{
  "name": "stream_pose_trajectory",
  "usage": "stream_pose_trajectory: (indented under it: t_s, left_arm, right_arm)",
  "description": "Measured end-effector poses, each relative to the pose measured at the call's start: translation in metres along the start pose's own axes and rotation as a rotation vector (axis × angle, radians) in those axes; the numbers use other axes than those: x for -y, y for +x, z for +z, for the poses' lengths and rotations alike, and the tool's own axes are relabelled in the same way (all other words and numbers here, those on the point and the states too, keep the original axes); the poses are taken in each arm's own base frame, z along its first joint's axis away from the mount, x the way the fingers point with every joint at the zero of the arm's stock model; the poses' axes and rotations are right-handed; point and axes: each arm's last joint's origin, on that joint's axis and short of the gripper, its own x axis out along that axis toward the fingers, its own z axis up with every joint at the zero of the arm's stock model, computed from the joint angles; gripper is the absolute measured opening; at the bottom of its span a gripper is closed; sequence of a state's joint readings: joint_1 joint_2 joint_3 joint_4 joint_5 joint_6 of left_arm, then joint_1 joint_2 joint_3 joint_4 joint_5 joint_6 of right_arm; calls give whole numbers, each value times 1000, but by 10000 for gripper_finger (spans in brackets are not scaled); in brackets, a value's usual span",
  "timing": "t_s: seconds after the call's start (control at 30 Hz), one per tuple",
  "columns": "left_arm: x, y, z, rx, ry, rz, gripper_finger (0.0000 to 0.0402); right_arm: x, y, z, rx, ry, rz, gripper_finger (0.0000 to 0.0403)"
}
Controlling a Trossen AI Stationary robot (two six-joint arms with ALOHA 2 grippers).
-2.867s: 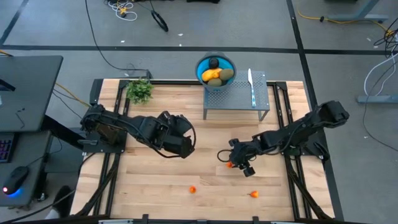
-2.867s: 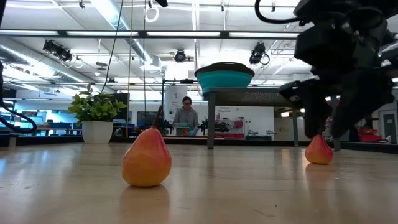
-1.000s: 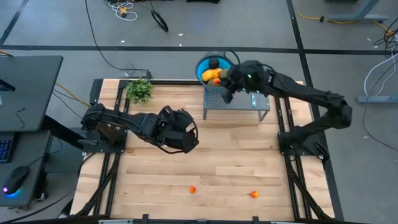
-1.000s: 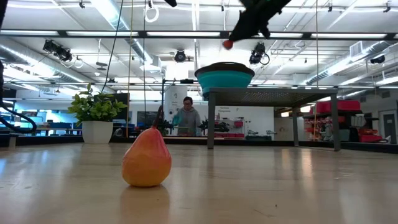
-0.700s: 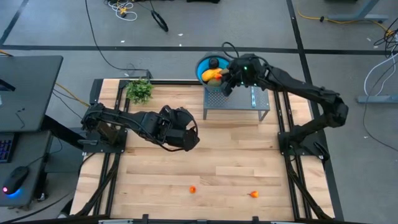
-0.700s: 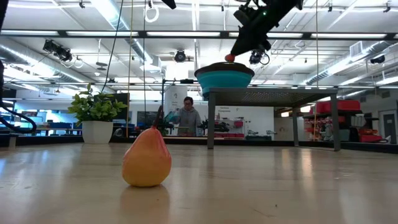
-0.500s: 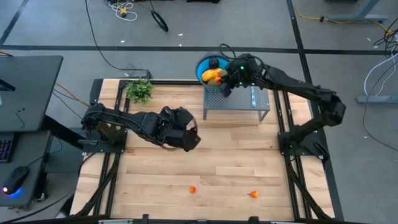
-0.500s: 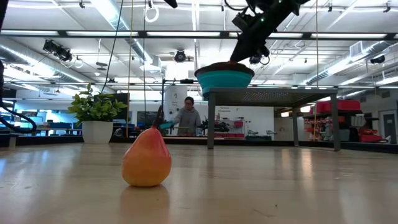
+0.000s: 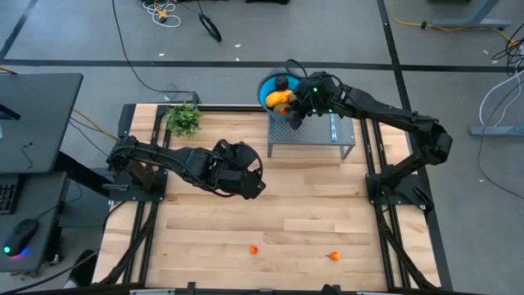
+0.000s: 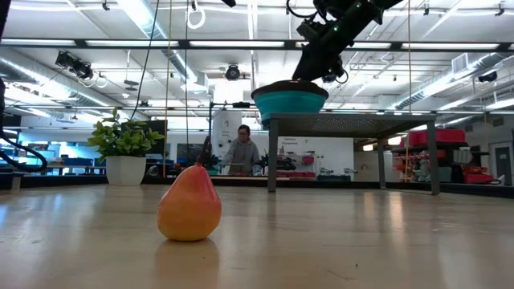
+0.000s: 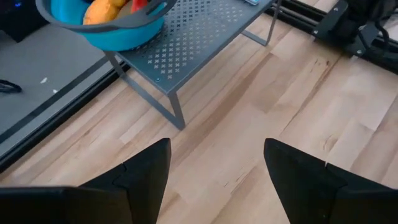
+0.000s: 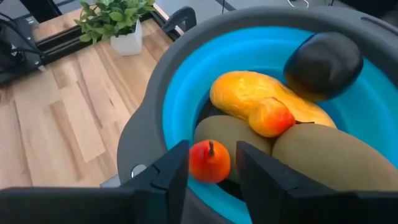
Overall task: Pick & Place Fruit
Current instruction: Put the pear into the strainer bowl
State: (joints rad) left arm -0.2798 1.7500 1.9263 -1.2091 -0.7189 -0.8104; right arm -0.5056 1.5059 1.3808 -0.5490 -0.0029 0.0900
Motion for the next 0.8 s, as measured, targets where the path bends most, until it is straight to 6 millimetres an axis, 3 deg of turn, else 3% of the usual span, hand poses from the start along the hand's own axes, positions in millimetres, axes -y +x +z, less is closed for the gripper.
stream_pose_trajectory:
  t_s: [0.37,0.67,0.8]
  left_arm:
    - [1,0,-1,-42,62,-39,265]
    - [2,0,-2,-67,122,-69,265]
    - [4,-1,-4,-106,175,-119,265]
  right_arm:
    - [-1,-5,6,67,-8,5,202]
    - [-1,-30,14,155,-8,12,232]
    - [-9,-57,15,203,-21,60,231]
